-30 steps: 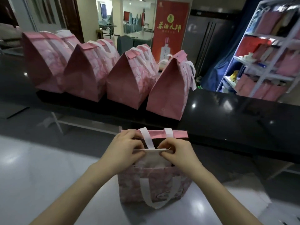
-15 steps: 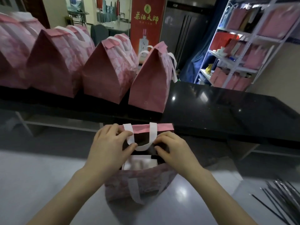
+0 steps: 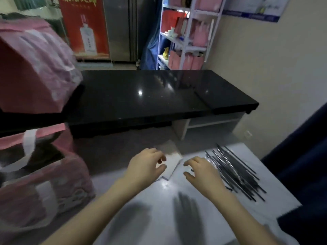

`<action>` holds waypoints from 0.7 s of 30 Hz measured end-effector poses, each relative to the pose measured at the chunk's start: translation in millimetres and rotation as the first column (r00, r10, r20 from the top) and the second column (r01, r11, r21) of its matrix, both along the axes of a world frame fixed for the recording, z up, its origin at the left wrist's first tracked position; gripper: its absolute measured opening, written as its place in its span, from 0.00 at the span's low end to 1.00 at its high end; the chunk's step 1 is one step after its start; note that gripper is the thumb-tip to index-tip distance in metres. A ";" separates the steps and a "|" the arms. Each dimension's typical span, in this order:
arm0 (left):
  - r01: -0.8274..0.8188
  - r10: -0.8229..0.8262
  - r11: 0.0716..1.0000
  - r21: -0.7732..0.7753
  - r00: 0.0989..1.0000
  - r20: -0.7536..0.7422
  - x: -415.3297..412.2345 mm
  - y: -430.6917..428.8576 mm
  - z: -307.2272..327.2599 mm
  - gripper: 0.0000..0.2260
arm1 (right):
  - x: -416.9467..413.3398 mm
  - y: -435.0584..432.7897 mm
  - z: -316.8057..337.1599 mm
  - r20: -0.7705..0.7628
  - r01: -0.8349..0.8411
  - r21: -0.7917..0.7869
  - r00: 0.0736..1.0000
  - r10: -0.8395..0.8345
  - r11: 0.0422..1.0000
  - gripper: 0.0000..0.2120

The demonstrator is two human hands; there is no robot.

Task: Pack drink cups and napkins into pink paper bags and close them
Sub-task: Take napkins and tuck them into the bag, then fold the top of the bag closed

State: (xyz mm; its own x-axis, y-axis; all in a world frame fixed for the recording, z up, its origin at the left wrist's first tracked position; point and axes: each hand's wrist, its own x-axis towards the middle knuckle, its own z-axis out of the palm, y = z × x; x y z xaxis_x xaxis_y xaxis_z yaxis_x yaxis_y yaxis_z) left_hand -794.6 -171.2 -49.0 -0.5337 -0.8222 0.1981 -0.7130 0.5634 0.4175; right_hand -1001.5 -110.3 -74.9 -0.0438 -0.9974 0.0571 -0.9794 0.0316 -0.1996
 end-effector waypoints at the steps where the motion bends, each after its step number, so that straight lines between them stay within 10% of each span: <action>1: 0.033 -0.034 0.999 0.040 0.999 0.024 -23.7 -3.1 -13.2 0.11 | -20.6 5.7 -9.0 0.002 0.054 0.036 0.999 -0.054 0.998 0.17; 21: 0.291 -0.314 0.949 0.118 0.886 0.342 -220.1 -10.2 -130.2 0.10 | -157.0 55.4 -115.5 -0.027 0.339 0.105 0.941 -0.338 0.935 0.11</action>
State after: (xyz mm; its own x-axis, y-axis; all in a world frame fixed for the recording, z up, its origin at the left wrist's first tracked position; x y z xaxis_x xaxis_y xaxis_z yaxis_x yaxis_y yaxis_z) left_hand -1014.7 -181.4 -179.2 -0.7835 -0.6140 -0.0951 -0.6186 0.7566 0.2118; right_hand -1158.6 -54.9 -190.4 -0.3802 -0.9237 -0.0467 -0.9085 0.3825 -0.1685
